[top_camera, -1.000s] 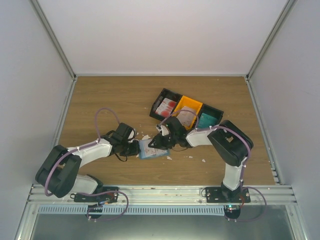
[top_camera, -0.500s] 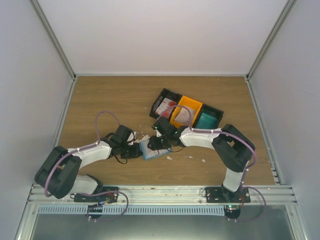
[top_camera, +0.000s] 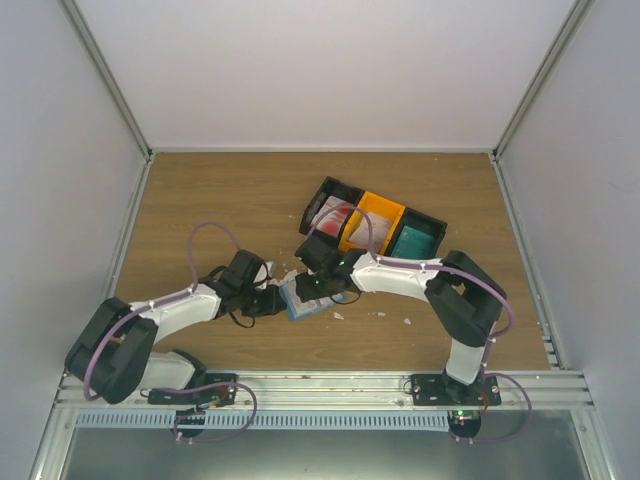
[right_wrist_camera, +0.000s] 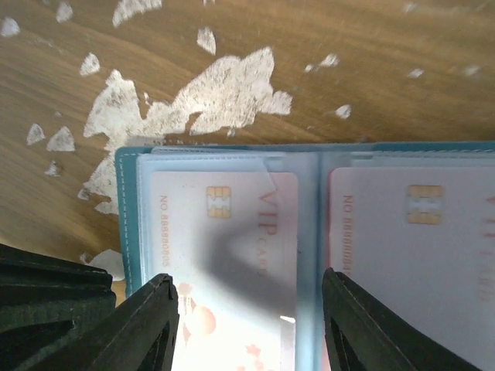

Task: Put the credit cards into the card holder
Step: Insert the credit card into the card holder, then turn over the card slot in the card holder.

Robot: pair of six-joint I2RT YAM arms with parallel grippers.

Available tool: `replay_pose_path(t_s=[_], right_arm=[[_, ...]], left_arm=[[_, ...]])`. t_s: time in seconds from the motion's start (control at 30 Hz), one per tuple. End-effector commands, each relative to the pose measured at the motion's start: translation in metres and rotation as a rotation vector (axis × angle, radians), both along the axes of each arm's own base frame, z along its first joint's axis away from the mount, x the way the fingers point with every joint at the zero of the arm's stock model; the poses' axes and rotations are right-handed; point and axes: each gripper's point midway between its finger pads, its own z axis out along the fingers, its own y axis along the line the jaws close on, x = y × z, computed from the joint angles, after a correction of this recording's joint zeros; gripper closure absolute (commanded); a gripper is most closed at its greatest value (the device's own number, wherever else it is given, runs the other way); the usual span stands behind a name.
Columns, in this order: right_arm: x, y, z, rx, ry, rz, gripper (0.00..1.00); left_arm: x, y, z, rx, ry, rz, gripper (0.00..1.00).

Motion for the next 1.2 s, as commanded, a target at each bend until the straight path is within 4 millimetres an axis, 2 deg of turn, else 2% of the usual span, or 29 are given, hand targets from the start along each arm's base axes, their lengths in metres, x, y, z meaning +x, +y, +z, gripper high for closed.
replay_pose_path(t_s=[0.0, 0.07, 0.23, 0.43, 0.63, 0.8, 1.17], right_arm=[[0.014, -0.01, 0.038, -0.01, -0.133, -0.023, 0.47], [0.013, -0.014, 0.04, -0.011, -0.14, -0.013, 0.48], [-0.002, -0.018, 0.024, -0.022, -0.093, 0.066, 0.56], [-0.016, -0.018, 0.002, -0.048, -0.033, 0.152, 0.61], [-0.022, -0.024, -0.018, -0.095, 0.01, 0.166, 0.8], [-0.021, -0.027, -0.025, -0.116, 0.016, 0.15, 0.91], [-0.019, -0.04, -0.035, -0.166, 0.016, 0.091, 0.99]], left_arm=[[0.008, -0.001, 0.019, -0.022, -0.08, 0.02, 0.87], [0.01, -0.003, 0.026, -0.04, -0.095, 0.029, 0.86], [0.012, -0.009, 0.039, -0.107, -0.116, 0.045, 0.75], [0.011, -0.022, 0.041, -0.202, -0.096, 0.046, 0.63], [0.009, -0.026, 0.03, -0.216, -0.055, 0.043, 0.64], [0.008, -0.025, 0.026, -0.208, -0.045, 0.046, 0.67], [0.007, -0.025, 0.02, -0.196, -0.031, 0.034, 0.67]])
